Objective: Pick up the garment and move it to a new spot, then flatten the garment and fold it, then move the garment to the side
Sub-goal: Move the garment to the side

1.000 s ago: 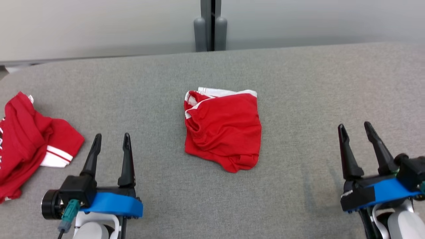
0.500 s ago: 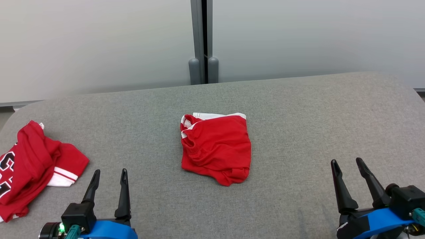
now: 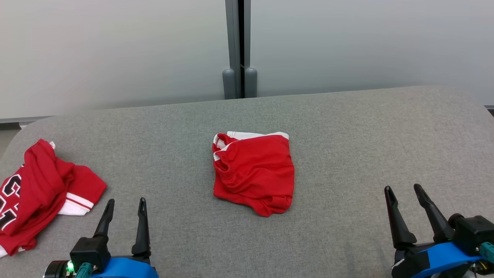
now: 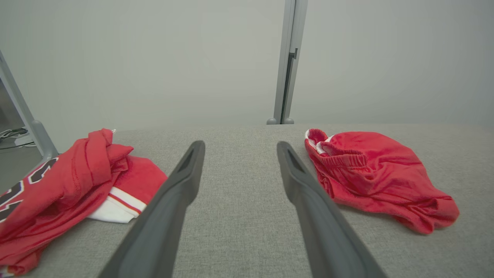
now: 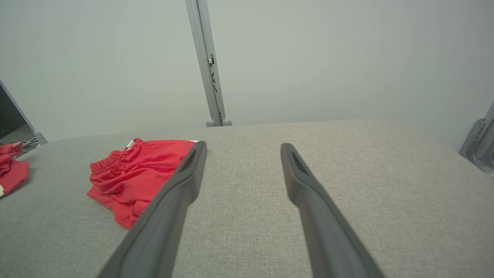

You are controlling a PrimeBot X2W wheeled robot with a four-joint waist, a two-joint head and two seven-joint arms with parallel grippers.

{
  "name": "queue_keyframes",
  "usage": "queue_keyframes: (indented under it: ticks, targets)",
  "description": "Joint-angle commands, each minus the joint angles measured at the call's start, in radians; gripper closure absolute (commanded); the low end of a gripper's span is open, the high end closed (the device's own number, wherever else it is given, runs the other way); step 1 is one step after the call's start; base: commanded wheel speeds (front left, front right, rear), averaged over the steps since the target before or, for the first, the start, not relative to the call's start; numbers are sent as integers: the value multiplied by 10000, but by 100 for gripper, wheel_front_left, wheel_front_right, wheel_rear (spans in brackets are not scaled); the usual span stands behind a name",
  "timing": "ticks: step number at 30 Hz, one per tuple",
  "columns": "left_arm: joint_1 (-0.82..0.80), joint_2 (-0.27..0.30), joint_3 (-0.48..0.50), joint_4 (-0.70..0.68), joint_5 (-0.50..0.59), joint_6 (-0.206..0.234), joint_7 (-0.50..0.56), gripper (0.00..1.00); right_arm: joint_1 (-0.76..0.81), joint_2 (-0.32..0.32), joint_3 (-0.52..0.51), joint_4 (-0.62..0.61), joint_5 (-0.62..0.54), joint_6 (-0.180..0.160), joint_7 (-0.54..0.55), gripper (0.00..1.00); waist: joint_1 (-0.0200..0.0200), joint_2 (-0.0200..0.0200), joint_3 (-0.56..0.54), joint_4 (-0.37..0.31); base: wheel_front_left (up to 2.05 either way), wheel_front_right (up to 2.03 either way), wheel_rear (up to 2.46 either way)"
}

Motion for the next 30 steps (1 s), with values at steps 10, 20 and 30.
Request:
queue_keyframes:
  ticks: [10, 20, 30]
  targets:
    - [-237, 12, -119, -113, -16, 120, -27, 0, -31, -107, -170, -119, -12, 1, 74, 0, 0, 0, 171, 244, 0, 0, 0]
    - [-1427, -320, -319, -273, 123, 15, -232, 0, -1102, -445, 79, 667, 314, 1, 341, 0, 0, 0, 1663, 1233, 0, 0, 0]
    - [-2749, -927, -232, -62, 348, -207, -382, 0, -3160, -498, 1174, 2687, 776, 1, 490, 0, 0, 0, 3404, 1993, 0, 0, 0]
